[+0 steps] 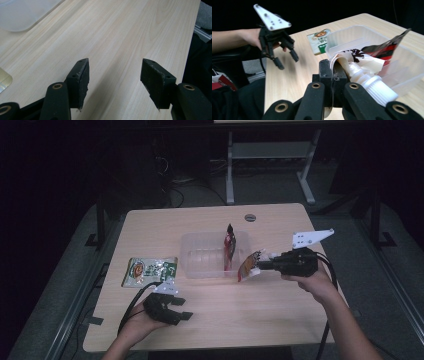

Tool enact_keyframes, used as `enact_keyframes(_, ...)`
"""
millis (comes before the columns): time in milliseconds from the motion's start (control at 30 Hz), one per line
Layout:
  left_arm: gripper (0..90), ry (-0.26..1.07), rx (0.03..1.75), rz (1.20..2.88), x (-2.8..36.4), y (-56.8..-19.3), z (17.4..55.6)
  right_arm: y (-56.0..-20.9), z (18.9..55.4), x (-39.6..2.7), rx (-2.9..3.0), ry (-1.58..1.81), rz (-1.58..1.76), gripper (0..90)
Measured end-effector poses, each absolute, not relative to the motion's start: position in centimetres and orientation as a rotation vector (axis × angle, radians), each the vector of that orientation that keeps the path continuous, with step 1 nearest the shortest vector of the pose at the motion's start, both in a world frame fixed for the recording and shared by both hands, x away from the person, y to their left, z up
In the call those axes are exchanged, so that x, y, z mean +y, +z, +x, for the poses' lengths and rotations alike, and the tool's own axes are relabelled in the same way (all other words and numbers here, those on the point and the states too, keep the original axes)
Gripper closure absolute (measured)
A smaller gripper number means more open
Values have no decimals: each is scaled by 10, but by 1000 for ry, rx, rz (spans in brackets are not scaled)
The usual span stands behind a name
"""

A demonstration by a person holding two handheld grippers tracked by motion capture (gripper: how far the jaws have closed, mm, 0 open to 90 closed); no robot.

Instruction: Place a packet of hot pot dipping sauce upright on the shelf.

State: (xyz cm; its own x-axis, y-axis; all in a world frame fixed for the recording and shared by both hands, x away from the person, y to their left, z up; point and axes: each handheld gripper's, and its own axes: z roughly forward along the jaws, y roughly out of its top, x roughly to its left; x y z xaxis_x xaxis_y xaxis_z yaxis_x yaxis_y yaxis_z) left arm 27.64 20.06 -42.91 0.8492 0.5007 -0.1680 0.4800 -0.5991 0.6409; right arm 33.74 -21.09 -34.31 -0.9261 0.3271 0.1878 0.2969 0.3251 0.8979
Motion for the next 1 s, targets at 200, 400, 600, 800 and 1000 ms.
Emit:
enact_keyframes(200, 376, 47, 740, 2301, 206, -430, 273, -337, 355, -214, 2523, 1691, 619, 892)
enact_keyframes(400, 375, 54, 765, 2294, 211, -432, 268, -332, 374, -214, 2523, 1676, 637, 892)
enact_keyframes(600, 375, 60, 789, 2284, 216, -433, 265, -332, 391, -212, 2536, 1643, 651, 892)
enact_keyframes(800, 376, 58, 804, 2281, 218, -433, 263, -334, 400, -215, 2543, 1600, 677, 892)
enact_keyframes(1000, 376, 63, 798, 2274, 219, -432, 263, -336, 404, -217, 2547, 1556, 693, 891)
